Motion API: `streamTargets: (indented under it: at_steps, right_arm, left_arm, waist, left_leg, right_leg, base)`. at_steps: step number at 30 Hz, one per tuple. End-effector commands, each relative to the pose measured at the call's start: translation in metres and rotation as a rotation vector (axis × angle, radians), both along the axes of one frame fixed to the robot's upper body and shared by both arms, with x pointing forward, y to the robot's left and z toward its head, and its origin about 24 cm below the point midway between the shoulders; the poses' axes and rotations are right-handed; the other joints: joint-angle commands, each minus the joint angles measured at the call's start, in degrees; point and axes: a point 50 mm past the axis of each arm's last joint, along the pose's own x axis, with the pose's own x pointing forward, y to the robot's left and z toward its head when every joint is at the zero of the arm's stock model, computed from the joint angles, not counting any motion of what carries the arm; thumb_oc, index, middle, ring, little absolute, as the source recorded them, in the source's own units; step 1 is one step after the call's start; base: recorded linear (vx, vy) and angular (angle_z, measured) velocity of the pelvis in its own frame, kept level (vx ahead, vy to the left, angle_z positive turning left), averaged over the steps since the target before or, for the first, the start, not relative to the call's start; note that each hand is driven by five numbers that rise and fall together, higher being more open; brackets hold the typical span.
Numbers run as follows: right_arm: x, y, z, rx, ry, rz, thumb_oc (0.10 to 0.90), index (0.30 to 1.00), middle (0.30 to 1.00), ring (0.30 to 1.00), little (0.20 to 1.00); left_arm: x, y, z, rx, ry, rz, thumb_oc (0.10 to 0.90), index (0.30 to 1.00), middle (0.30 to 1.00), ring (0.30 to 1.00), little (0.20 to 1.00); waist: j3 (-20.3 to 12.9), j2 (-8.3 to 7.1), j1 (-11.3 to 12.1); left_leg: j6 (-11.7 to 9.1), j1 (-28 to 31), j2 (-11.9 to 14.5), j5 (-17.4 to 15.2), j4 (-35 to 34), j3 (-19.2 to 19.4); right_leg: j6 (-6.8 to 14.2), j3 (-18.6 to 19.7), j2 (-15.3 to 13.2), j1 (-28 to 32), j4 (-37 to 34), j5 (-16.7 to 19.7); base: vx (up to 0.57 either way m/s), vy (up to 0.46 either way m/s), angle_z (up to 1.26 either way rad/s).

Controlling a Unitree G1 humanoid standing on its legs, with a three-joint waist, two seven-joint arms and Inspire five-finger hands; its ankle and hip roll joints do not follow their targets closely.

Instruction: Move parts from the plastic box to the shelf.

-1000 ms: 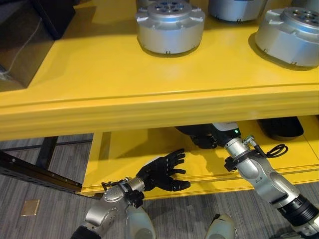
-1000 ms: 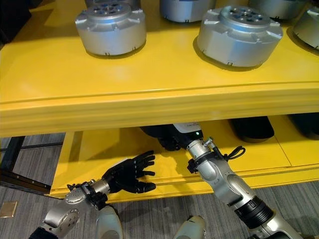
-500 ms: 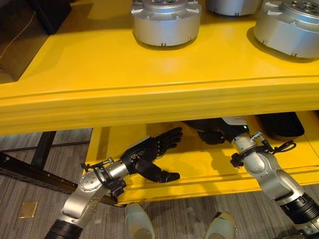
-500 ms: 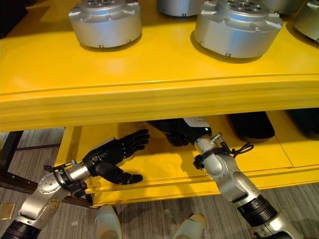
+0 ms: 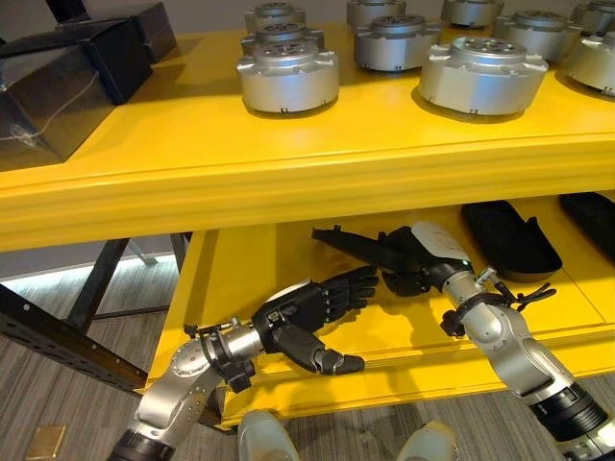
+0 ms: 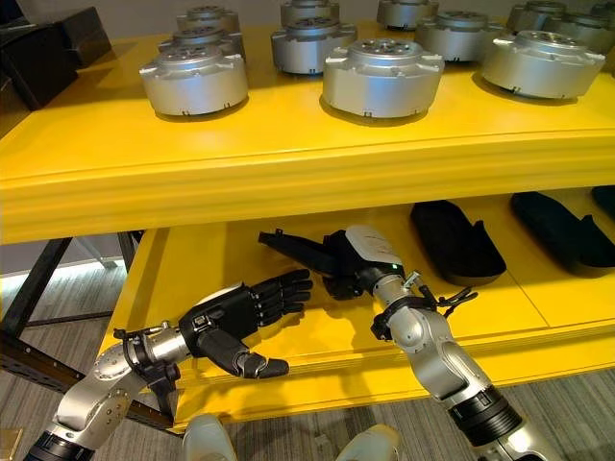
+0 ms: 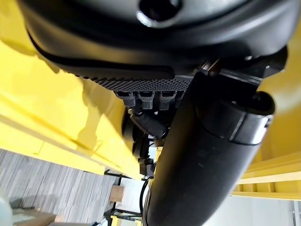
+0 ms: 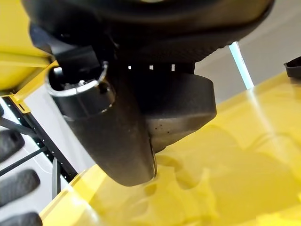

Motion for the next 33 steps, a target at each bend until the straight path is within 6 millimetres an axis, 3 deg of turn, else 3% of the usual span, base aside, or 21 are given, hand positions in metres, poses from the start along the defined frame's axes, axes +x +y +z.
streamTargets:
  at_steps: [1,8,20,26,28,33]
  right_arm:
    - [0.013,0.002,0.023,0.023,-0.063,0.019,0.4,0.3,0.3,0.3,0.3]
    - [0.016,0.007,0.017,-0.054,-0.055,0.011,0.4,0.3,0.3,0.3,0.3]
    - [0.02,-0.007,-0.004,-0.233,-0.029,-0.11,0.4,0.3,0.3,0.3,0.3]
    - [0.034,-0.007,-0.006,-0.337,-0.027,-0.151,0.4,0.3,0.3,0.3,0.3]
    - [0.05,-0.007,0.001,-0.421,-0.056,-0.212,0.4,0.3,0.3,0.3,0.3]
    - [0.068,-0.009,0.012,-0.453,-0.05,-0.29,0.4,0.3,0.3,0.3,0.3]
  left_arm:
    - [0.006,-0.011,0.034,-0.12,-0.158,-0.053,0.9,1.0,1.0,1.0,1.0]
    - [0.009,-0.017,0.027,-0.125,-0.143,-0.037,0.9,1.0,1.0,1.0,1.0]
    - [0.008,-0.014,0.019,-0.136,-0.097,-0.029,0.9,1.0,1.0,1.0,1.0]
    - [0.009,-0.015,0.017,-0.127,-0.064,-0.031,0.9,1.0,1.0,1.0,1.0]
    - [0.014,-0.015,0.013,-0.112,-0.01,-0.011,0.9,1.0,1.0,1.0,1.0]
    - [0.021,-0.018,0.015,-0.088,-0.004,-0.025,0.9,1.0,1.0,1.0,1.0]
  waist:
    - [-1.9,-1.62,-0.1]
    - [-2.9,-2.0,-0.8]
    - [-5.7,-1.99,-1.2]
    - [-6.3,-2.01,-0.3]
    - [-6.4,-2.22,0.5]
    - [-5.8,-2.37,1.4]
  left_leg:
    - [3.9,-2.9,1.2,-11.2,15.2,-0.7]
    - [4.8,-7.0,1.6,-15.9,25.4,-2.6]
    - [6.4,-8.5,0.1,-19.3,31.1,-2.9]
    - [6.7,-8.1,-0.5,-19.5,31.1,-2.5]
    - [6.7,-7.5,-0.8,-19.2,30.0,-2.1]
    - [6.3,-8.2,-1.2,-18.7,29.3,-2.0]
  right_leg:
    - [-4.6,2.7,3.6,-1.0,5.1,-2.0]
    - [-4.9,5.3,3.4,-5.8,15.7,-5.8]
    - [-3.9,7.5,2.6,-8.5,20.6,-6.9]
    - [-3.6,6.8,2.2,-7.9,20.3,-6.9]
    - [-3.5,6.1,2.3,-7.3,19.4,-6.7]
    - [-3.2,5.6,2.1,-7.8,19.2,-6.5]
  base:
    - [0.03,-0.054,0.0]
    - [0.03,0.007,-0.05]
    - [0.06,0.037,-0.01]
    - [0.05,0.028,-0.02]
    - [0.05,0.021,0.33]
    - [0.0,0.006,0.04]
